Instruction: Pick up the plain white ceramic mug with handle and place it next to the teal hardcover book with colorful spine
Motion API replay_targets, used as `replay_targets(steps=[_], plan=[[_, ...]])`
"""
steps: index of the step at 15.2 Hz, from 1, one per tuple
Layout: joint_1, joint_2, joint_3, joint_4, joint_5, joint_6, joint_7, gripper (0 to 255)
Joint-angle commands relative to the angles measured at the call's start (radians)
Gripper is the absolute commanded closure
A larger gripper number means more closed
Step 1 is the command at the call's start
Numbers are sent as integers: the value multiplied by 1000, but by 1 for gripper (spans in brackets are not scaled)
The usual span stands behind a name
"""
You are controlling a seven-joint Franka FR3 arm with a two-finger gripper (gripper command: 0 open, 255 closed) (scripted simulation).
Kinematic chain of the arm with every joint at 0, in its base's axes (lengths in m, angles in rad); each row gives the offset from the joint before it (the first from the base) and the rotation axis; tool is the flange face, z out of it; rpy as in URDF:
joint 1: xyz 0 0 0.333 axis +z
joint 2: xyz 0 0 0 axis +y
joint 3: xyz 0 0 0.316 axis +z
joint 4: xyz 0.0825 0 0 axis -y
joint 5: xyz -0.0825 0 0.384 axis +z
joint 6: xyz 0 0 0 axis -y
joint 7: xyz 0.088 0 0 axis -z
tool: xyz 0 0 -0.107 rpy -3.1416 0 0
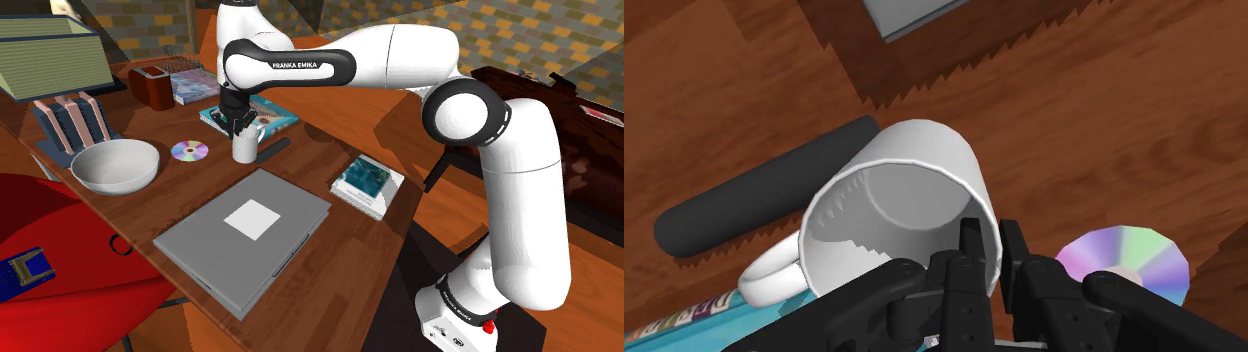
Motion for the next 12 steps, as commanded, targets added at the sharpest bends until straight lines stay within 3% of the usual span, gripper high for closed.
replay_targets(steps=[1,6,10,12], plan=[[-1,4,-1,-4,0,-2,0,0],[-1,3,-1,-4,0,-1,0,0],[9,-22,5,82,10,-111,-10,0],[9,-22,5,81,10,-111,-10,0]])
